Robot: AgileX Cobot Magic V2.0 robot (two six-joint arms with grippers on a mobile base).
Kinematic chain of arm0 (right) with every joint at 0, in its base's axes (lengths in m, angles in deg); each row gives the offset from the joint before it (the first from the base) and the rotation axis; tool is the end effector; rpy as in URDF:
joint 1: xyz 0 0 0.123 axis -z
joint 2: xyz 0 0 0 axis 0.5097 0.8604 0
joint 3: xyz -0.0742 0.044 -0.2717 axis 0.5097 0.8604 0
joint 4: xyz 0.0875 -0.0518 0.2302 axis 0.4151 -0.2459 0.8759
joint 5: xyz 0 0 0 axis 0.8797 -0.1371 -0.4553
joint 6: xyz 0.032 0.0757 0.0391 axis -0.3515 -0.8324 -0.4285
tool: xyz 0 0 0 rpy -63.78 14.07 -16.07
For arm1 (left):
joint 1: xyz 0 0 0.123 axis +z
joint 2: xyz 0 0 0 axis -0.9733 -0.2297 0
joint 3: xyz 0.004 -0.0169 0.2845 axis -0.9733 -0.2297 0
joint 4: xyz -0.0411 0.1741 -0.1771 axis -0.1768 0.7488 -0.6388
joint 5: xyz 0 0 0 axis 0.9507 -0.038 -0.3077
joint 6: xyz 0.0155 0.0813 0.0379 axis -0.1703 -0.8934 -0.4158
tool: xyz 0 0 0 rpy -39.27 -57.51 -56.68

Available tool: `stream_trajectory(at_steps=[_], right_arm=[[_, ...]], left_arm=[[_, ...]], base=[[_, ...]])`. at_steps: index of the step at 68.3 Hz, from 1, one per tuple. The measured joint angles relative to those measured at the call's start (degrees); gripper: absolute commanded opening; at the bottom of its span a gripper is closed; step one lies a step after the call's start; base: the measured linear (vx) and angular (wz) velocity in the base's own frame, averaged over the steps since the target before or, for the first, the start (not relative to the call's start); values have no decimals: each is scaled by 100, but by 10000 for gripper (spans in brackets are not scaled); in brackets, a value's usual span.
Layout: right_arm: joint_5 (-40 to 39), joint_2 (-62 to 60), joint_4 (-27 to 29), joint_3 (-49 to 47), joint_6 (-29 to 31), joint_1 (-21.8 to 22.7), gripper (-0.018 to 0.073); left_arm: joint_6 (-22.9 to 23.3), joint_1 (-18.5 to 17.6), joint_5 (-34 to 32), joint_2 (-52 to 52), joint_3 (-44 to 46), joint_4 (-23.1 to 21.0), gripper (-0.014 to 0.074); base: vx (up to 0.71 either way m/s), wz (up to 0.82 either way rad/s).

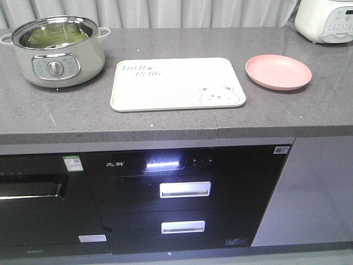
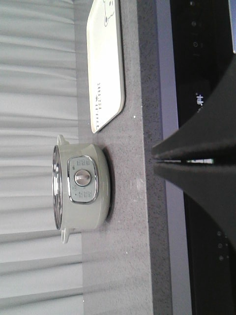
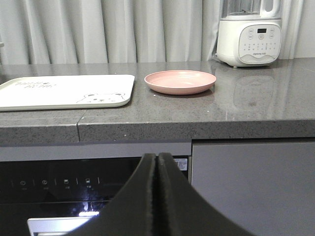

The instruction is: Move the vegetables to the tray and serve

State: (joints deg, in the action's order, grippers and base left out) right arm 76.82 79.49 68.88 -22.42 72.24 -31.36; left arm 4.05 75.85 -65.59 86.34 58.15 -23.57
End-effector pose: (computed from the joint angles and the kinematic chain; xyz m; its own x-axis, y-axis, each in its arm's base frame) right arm 0.0566 0.0005 0.1961 -0.0210 0.0223 -0.9995 -0.0089 0.9997 0.0224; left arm 0.0567 -0.0009 0.2014 0.0291 -0.0331 -0.9990 0.0163 0.9993 -0.0326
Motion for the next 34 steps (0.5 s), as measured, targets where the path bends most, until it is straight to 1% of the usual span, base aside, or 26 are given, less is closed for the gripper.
stream_trajectory(at_steps=[34], right_arm=[[0, 0, 0, 0, 0, 0, -6]], left_arm=[[0, 0, 0, 0, 0, 0, -7]], base=[[17, -2]])
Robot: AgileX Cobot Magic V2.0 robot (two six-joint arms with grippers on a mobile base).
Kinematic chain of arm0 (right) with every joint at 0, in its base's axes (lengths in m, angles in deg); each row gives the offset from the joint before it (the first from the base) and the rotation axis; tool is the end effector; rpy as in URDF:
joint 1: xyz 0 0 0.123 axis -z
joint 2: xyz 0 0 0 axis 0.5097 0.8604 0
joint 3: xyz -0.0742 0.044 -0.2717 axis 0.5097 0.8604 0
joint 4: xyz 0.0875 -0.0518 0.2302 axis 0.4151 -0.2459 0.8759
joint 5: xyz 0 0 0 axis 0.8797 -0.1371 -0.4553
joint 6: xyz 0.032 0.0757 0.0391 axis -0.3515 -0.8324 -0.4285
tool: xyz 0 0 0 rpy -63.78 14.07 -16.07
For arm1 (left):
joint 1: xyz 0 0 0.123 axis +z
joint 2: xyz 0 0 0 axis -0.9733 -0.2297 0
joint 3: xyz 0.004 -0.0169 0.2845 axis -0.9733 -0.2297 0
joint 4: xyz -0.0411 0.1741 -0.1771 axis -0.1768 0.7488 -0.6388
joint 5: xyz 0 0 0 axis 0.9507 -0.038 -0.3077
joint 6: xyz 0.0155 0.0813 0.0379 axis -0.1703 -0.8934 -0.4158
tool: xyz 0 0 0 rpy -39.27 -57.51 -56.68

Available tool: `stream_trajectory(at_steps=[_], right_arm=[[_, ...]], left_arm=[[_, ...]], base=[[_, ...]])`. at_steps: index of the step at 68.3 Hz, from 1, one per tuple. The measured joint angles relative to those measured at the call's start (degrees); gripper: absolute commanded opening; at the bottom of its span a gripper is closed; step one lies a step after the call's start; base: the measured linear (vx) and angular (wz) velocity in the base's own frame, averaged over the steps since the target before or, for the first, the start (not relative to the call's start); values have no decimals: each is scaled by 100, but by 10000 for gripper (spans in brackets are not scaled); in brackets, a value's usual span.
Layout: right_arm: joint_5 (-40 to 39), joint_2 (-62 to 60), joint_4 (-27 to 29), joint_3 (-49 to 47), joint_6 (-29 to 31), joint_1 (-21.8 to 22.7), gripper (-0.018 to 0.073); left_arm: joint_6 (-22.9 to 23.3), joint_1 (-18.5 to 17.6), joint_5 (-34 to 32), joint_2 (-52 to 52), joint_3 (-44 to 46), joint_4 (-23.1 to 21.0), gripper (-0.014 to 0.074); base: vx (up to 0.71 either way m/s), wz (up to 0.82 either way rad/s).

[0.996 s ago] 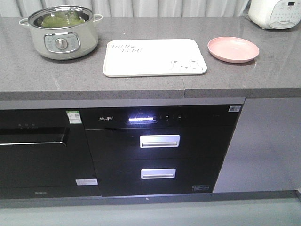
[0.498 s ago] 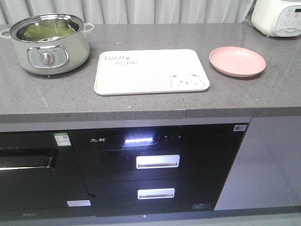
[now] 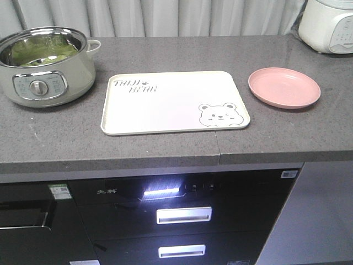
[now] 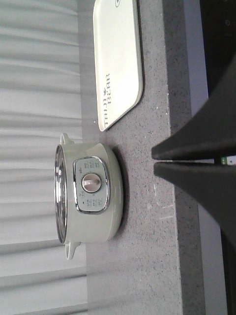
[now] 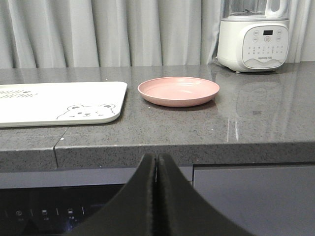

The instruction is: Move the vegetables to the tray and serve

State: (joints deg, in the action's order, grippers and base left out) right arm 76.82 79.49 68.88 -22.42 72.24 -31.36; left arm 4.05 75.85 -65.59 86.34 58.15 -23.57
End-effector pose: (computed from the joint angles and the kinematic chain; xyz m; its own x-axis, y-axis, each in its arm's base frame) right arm 0.0566 0.0005 0.1961 -0.0210 0.0223 -0.9995 -0.0089 0.9997 0.0224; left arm 0.0567 -0.0009 0.2014 0.0291 -0.0331 -0.9990 0.0163 0.9993 -0.0326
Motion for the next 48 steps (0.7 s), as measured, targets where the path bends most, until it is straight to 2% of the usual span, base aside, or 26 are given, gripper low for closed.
stream_trajectory(at_steps=[48], right_arm=[[0, 0, 0, 0, 0, 0, -6]], left_arm=[[0, 0, 0, 0, 0, 0, -7]], base=[[13, 5]])
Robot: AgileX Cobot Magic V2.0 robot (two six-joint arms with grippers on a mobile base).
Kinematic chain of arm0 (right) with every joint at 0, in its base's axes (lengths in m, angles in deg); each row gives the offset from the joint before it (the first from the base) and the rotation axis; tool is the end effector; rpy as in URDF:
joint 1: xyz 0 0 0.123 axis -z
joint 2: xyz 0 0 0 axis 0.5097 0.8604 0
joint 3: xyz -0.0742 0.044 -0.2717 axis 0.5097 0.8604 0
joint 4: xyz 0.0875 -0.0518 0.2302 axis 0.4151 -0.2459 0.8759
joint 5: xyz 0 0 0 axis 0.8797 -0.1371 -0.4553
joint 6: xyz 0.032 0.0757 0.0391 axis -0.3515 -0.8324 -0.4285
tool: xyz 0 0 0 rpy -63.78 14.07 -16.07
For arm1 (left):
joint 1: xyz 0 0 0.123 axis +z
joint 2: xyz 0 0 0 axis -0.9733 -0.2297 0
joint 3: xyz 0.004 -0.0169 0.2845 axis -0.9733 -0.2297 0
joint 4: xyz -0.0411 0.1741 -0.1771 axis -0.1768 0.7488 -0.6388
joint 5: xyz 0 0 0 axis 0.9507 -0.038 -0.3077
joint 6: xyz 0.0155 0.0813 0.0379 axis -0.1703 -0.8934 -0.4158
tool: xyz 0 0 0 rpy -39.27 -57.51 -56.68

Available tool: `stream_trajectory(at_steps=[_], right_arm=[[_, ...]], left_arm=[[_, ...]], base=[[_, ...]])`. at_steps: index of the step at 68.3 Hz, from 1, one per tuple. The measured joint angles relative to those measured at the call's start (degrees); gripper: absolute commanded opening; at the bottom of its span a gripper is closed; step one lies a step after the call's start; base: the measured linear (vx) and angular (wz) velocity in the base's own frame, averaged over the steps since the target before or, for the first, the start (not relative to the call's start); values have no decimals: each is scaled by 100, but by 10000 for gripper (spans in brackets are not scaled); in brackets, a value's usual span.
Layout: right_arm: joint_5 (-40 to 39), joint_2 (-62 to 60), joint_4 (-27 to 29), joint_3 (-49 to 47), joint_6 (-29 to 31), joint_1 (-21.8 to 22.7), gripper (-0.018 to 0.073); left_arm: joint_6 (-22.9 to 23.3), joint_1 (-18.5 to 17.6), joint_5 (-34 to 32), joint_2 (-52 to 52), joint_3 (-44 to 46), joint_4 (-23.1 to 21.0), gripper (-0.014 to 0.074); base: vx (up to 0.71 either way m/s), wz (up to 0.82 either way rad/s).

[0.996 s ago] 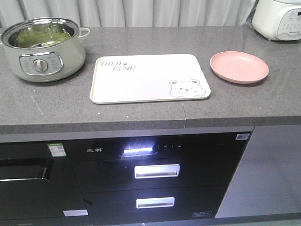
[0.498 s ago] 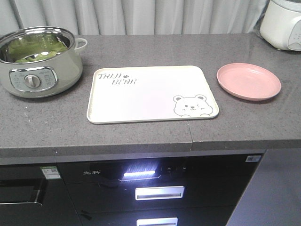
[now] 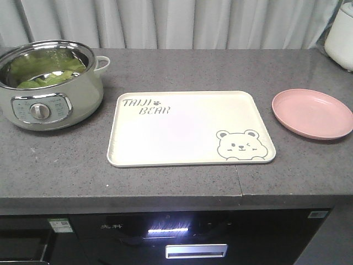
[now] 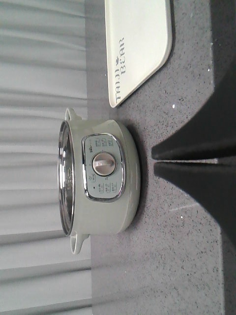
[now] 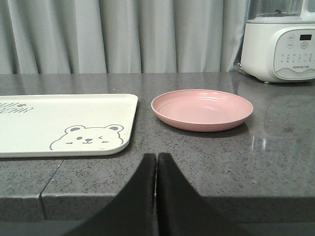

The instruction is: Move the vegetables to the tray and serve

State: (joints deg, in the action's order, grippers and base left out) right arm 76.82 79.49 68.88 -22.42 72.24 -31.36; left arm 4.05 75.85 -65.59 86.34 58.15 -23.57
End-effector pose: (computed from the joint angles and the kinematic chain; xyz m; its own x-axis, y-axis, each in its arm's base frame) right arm 0.0566 0.0005 0.1961 -0.0210 0.0223 -0.9995 -0.0089 0.9997 0.0224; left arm 0.0567 -0.0009 0.2014 0.0291 -0.0331 -0.9990 0.0163 0.9993 -0.0326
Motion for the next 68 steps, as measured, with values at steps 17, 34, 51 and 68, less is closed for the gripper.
stream_trajectory(at_steps=[17, 34, 51, 68], right_arm=[[0, 0, 0, 0, 0, 0, -6], [0, 0, 0, 0, 0, 0, -6], [0, 0, 0, 0, 0, 0, -6], [0, 0, 0, 0, 0, 0, -6]], left_arm=[[0, 0, 0, 0, 0, 0, -7], [0, 0, 0, 0, 0, 0, -7], [0, 0, 0, 0, 0, 0, -7], [0, 0, 0, 0, 0, 0, -7]], base=[[11, 1], [8, -1], [6, -2], [4, -2]])
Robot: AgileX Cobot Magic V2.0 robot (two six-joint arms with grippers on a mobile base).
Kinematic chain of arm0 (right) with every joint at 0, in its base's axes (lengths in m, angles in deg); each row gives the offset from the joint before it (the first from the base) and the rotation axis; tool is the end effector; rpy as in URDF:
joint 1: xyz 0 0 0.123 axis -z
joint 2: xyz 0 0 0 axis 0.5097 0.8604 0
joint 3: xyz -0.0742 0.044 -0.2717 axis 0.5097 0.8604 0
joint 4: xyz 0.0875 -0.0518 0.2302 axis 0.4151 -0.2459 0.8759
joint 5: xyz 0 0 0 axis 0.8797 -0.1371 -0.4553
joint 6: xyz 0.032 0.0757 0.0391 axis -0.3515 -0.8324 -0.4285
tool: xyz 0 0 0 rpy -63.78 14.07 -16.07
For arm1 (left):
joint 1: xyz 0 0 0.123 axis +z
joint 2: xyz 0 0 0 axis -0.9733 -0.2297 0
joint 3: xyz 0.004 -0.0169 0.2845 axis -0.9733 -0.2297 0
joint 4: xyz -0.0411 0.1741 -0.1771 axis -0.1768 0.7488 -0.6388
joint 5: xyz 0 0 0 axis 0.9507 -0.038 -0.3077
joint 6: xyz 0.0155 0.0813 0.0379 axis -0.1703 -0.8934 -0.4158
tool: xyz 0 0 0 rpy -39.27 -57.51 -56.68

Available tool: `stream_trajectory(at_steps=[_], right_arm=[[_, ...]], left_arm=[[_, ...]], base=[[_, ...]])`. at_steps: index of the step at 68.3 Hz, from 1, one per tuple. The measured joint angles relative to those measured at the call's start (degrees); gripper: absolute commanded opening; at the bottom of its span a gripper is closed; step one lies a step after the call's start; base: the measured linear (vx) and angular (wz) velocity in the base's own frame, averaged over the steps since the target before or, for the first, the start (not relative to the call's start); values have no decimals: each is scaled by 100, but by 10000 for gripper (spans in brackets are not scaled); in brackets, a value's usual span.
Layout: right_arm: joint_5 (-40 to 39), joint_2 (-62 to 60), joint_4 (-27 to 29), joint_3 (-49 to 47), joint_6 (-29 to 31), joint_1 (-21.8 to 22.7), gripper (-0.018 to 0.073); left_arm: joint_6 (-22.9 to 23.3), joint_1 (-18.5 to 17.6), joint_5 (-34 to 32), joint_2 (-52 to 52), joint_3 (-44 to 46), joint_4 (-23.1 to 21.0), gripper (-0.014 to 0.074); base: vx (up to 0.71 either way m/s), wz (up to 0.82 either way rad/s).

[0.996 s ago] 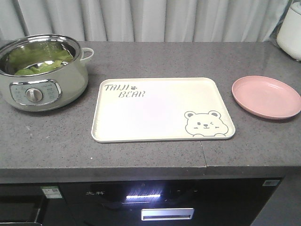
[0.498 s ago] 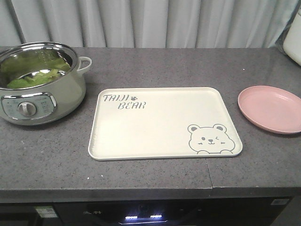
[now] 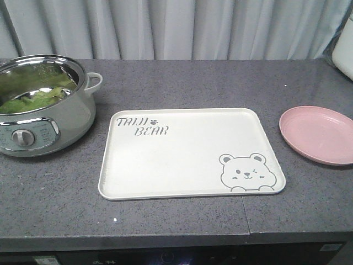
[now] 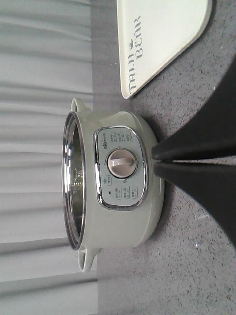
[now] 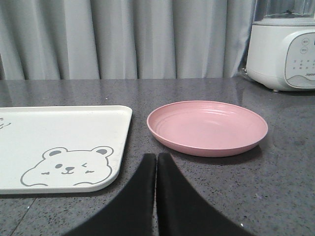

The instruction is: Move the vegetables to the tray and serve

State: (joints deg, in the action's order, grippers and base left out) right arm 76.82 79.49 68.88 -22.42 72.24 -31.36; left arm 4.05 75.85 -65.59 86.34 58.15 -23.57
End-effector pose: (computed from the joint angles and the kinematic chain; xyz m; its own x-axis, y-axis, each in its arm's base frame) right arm 0.0566 0.0005 0.1961 -0.0210 0.0223 -0.9995 -0.0089 0.9997 0.0224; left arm 0.0567 -0.0009 0.2014 0.0291 -0.0331 -0.9990 0.0163 0.9993 -0.0326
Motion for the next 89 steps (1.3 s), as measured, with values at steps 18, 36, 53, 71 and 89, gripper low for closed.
stream_trajectory(at_steps=[18, 36, 53, 71, 89], right_arm=[[0, 0, 0, 0, 0, 0, -6], [0, 0, 0, 0, 0, 0, -6], [0, 0, 0, 0, 0, 0, -6], [0, 0, 0, 0, 0, 0, -6], [0, 0, 0, 0, 0, 0, -6]], left_arm=[[0, 0, 0, 0, 0, 0, -7], [0, 0, 0, 0, 0, 0, -7], [0, 0, 0, 0, 0, 0, -7], [0, 0, 0, 0, 0, 0, -7], [0, 0, 0, 0, 0, 0, -7]], base=[[3, -1], [4, -1], [2, -1], [0, 0], [0, 0]])
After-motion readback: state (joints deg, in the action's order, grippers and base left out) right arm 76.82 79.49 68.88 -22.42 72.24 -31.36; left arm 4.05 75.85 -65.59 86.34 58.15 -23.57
